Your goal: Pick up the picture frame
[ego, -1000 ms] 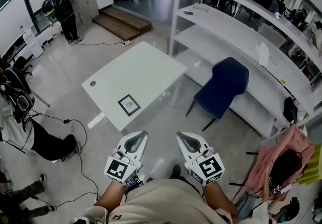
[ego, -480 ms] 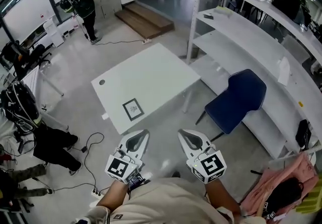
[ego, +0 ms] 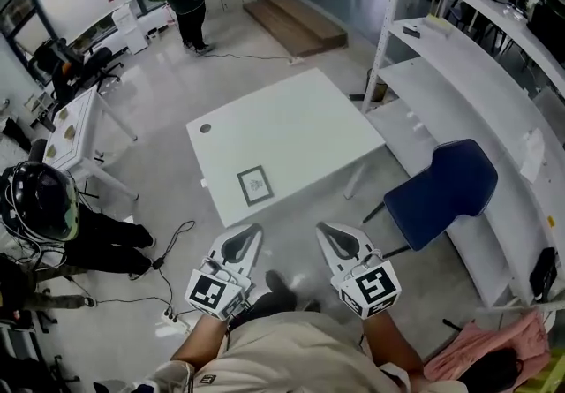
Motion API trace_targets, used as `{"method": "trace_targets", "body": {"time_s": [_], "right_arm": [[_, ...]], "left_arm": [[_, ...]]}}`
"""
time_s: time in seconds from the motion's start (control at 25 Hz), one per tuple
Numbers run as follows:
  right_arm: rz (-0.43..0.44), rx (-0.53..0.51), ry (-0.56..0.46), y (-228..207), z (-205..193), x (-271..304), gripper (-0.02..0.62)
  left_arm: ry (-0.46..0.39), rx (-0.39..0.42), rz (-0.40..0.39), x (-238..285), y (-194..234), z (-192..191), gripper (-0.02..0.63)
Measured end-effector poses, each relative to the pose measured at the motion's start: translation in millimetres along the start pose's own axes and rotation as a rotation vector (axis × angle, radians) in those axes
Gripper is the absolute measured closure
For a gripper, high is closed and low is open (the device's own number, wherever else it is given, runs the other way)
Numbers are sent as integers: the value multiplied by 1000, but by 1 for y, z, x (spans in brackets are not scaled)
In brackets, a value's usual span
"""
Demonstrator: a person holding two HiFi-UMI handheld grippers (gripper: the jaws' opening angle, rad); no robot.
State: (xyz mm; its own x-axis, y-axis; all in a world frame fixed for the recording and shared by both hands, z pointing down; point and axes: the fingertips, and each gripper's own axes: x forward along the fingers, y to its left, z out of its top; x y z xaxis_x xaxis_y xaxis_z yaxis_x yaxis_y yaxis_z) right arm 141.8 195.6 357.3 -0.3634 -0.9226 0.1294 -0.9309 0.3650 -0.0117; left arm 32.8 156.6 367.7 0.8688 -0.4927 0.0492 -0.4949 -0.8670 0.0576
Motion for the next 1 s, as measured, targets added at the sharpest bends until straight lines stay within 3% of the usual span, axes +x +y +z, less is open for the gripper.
{"method": "trace_targets", "body": {"time_s": [0.6,1.0], "right_arm": [[15,-56,88,-42,7,168,568],[70,-58,110,-45,-6,264,568]], "left_arm": [[14,-51,28,71,166,-25,577],[30,-66,73,86,245,-37,577]]}}
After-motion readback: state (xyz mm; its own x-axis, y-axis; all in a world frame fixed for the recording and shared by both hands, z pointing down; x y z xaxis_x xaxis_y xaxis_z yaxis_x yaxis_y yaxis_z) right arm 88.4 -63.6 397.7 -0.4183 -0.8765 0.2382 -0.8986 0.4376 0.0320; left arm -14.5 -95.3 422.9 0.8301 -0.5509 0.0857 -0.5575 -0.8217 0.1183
